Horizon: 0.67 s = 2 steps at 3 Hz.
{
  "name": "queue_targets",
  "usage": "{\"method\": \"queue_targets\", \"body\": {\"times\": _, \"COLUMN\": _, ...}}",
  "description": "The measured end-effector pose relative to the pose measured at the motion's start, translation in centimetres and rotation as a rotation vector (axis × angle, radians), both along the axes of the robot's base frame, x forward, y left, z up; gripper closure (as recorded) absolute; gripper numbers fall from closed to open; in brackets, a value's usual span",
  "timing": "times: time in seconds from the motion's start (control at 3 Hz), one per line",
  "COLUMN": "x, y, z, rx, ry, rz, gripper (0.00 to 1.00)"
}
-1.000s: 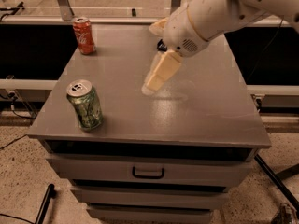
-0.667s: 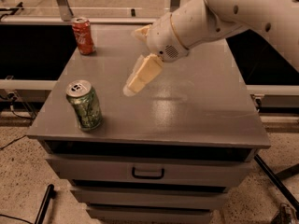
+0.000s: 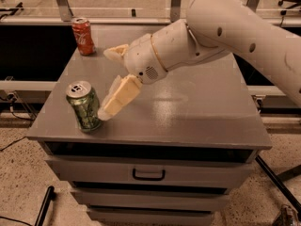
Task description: Knock green can over
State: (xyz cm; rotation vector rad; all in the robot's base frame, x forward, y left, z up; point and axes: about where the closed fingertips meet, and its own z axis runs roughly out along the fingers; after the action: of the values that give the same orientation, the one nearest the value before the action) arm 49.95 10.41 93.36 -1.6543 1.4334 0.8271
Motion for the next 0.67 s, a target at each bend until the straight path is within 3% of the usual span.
{"method": "queue_targets", "body": {"times": 0.33, "x": -2.3, "y": 1.8, "z": -0.9, "rx": 0.047, "ry": 0.004, "rz": 0.035, "gripper": 0.0}}
{"method": "queue_targets", "body": {"times": 0.67, "x": -2.5, "y": 3.8, "z": -1.6, "rx": 0.08, "ry": -0.026, "rz": 0.011, "gripper": 0.0}}
